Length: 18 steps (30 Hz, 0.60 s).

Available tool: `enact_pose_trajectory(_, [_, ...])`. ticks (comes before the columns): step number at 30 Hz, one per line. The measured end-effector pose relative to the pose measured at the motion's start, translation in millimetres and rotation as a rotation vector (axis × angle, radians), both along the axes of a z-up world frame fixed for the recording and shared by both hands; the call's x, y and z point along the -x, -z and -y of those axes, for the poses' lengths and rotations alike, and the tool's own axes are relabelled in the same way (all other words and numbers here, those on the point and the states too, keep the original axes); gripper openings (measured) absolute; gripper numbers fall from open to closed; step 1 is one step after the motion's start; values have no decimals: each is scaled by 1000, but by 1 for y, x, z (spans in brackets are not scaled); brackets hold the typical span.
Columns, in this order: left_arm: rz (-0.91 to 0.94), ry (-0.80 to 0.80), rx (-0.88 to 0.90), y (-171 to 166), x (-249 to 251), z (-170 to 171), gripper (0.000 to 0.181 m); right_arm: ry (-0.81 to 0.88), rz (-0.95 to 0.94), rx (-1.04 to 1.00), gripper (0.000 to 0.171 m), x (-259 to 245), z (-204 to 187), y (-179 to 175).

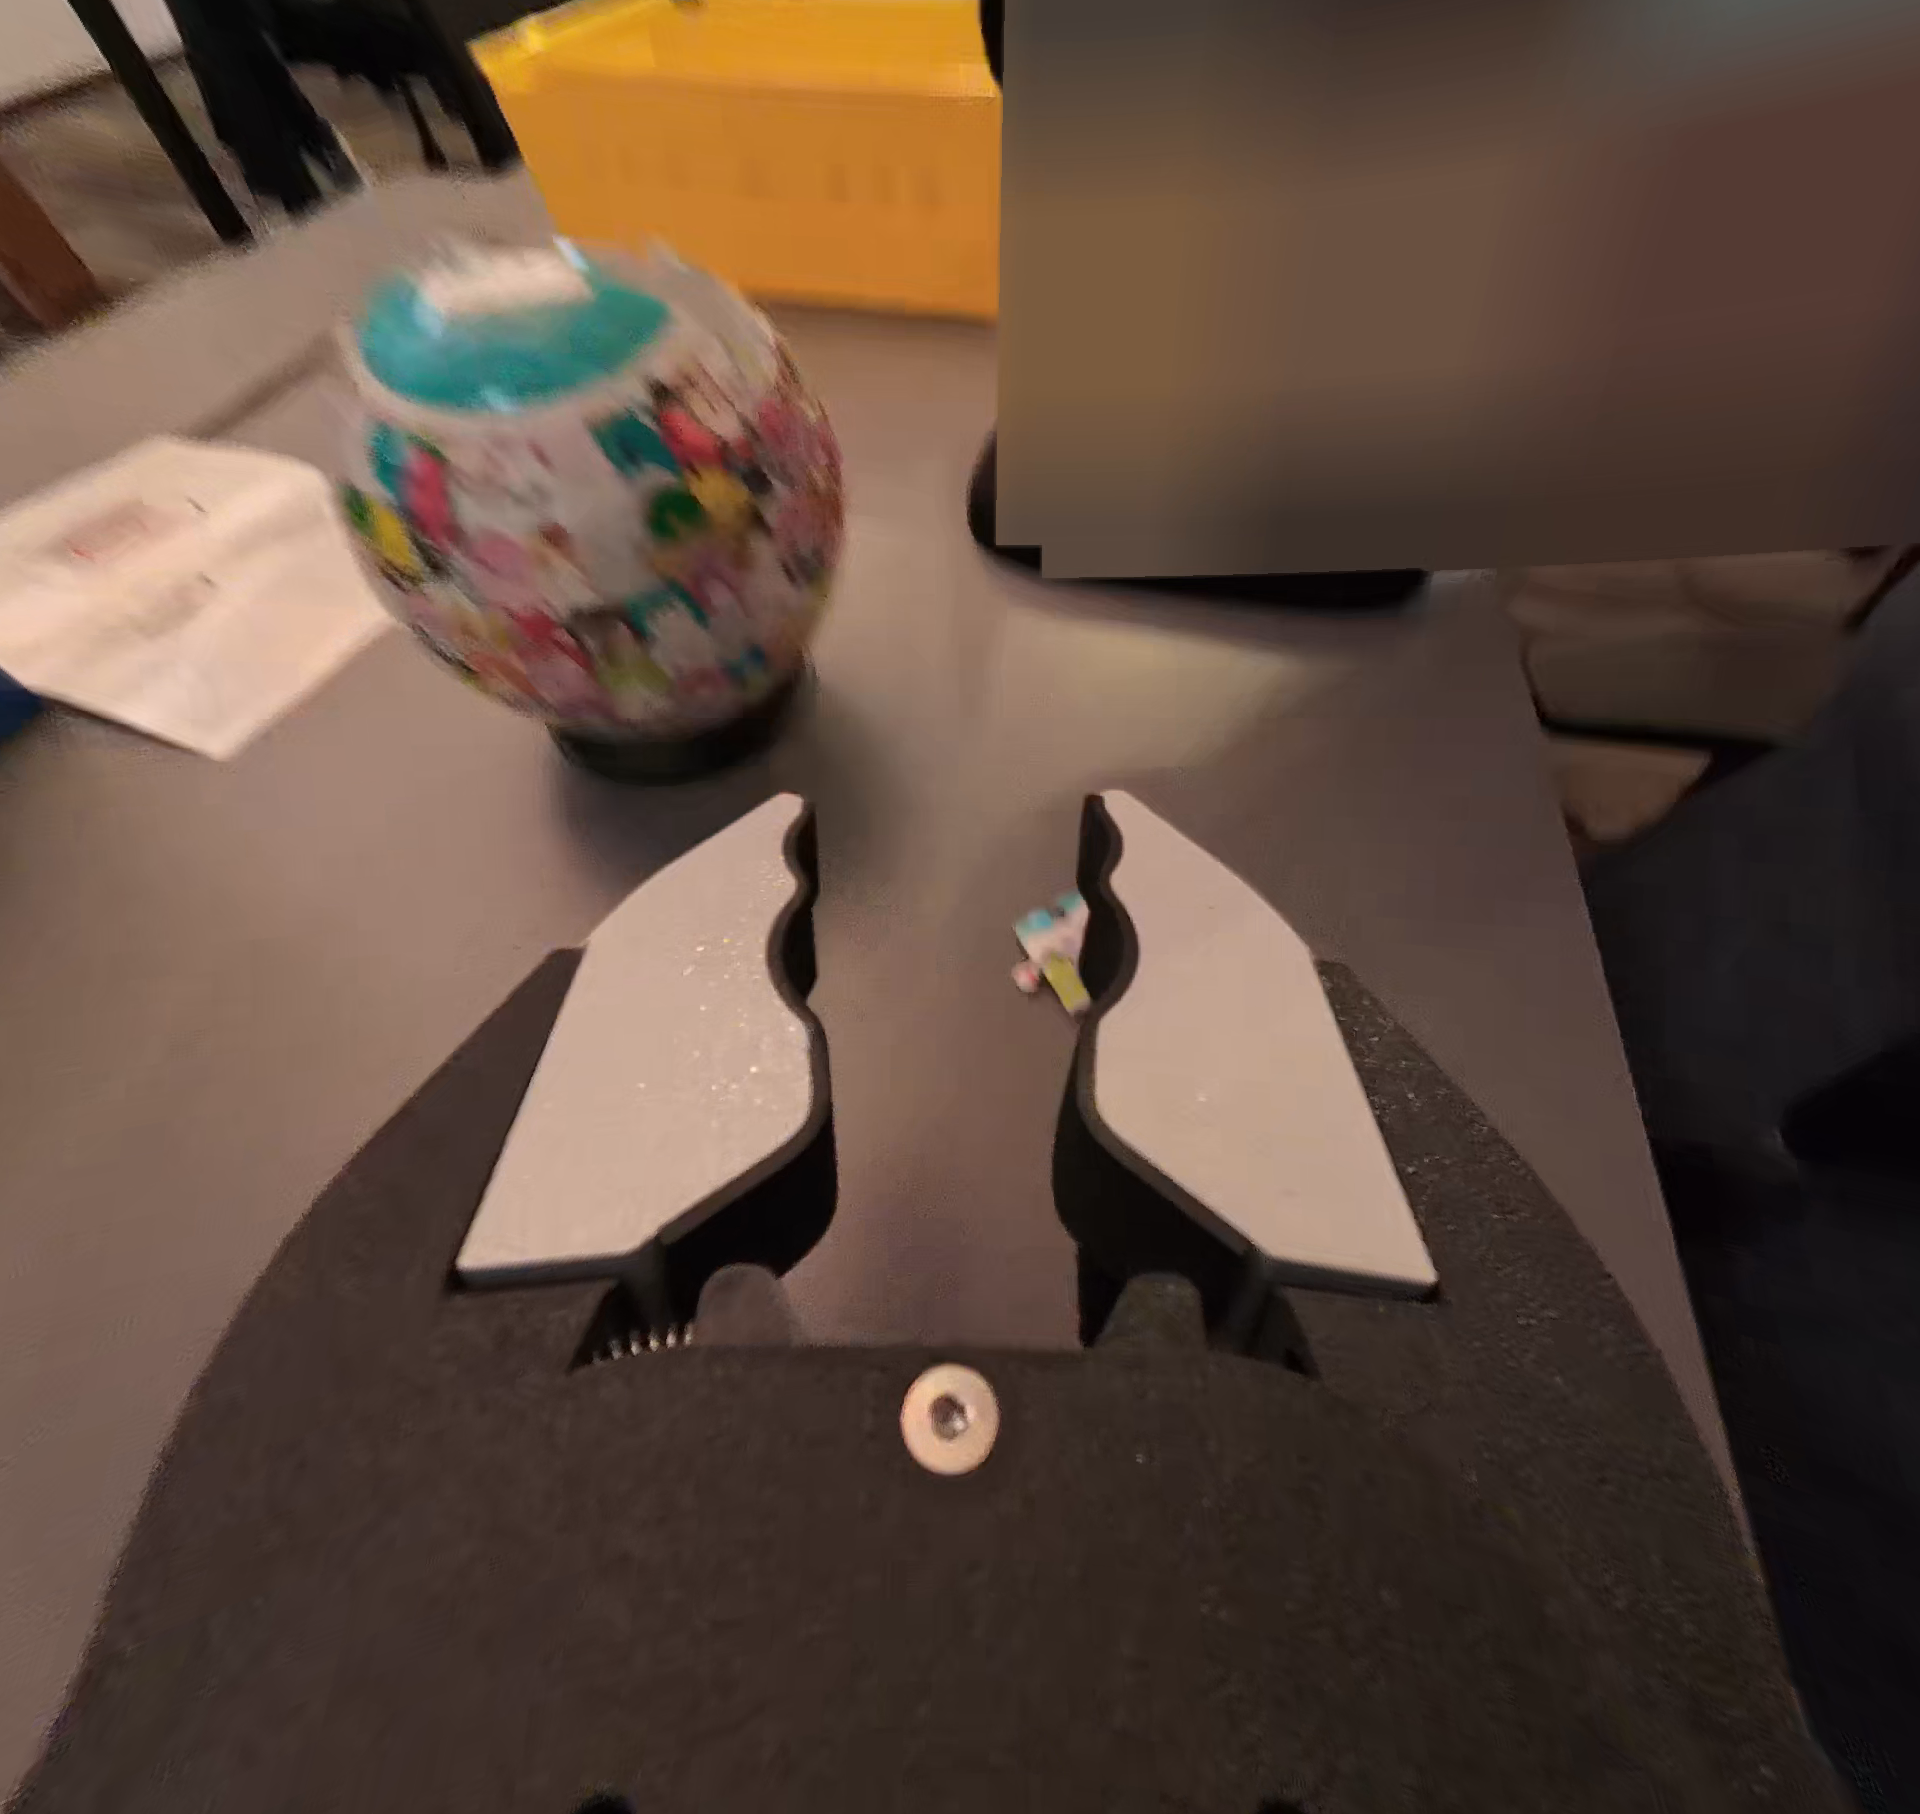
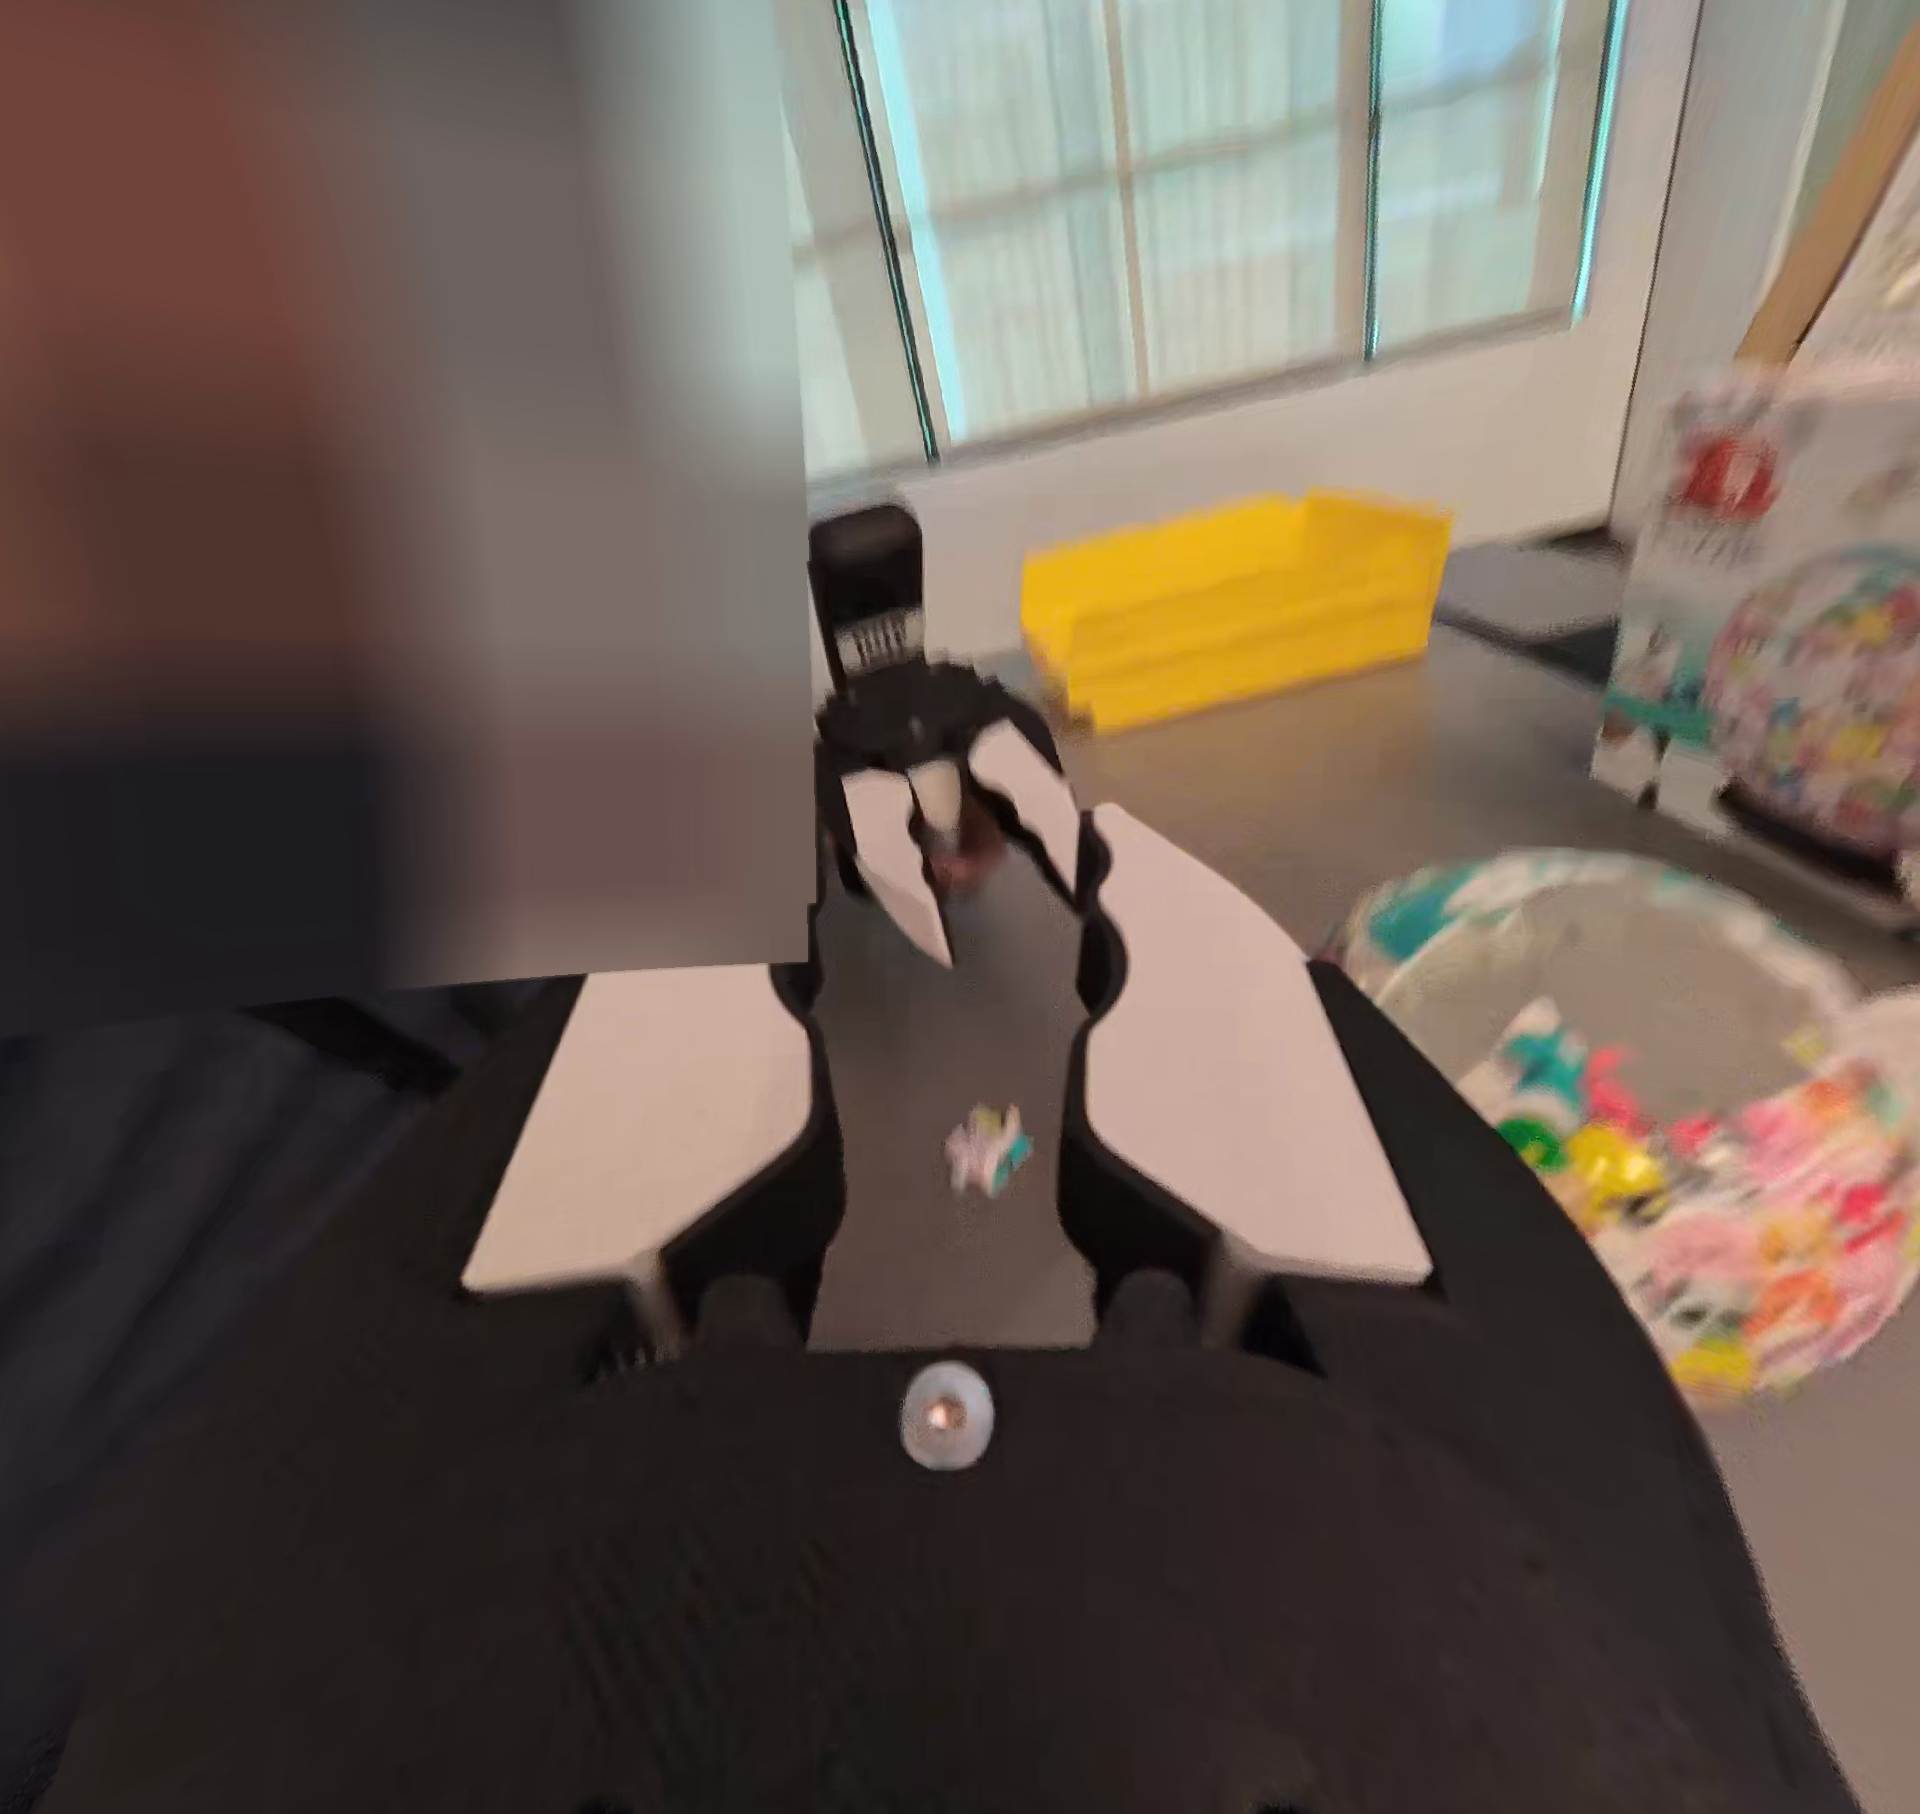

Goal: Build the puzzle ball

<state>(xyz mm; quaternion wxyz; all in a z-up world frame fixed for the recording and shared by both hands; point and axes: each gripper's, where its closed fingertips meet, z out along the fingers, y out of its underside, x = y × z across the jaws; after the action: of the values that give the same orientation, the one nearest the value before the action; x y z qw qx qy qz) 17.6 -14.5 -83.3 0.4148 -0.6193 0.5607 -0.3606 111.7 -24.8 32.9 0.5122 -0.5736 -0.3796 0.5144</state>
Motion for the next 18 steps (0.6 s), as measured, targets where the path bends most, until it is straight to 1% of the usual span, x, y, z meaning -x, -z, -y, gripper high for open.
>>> enact_pose_trajectory(2, [-110,24,22,24,0,17,52,10,187,17,47,18,9,47])
enact_pose_trajectory(3, [-158,25,27,34,-2,22,53,12,250,11,48,24,14,63])
enact_pose_trajectory(5, [-249,12,39,50,-6,26,53,21,312,10,48,32,19,82])
enact_pose_trajectory(9, [-335,-41,42,65,-15,21,52,53,284,33,47,32,22,90])
enact_pose_trajectory(11, [-358,-15,74,70,-19,25,51,63,267,56,47,27,23,93])
enact_pose_trajectory(13, [-395,-26,68,76,-19,22,51,64,248,85,47,21,25,96])
enact_pose_trajectory(15, [-401,-30,59,76,-19,21,43,65,245,101,47,16,27,98])
enact_pose_trajectory(17, [-394,-36,66,75,-19,22,28,73,265,111,47,12,28,104])
enact_pose_trajectory(18, [-385,-45,67,75,-19,22,28,73,264,116,47,11,28,105])
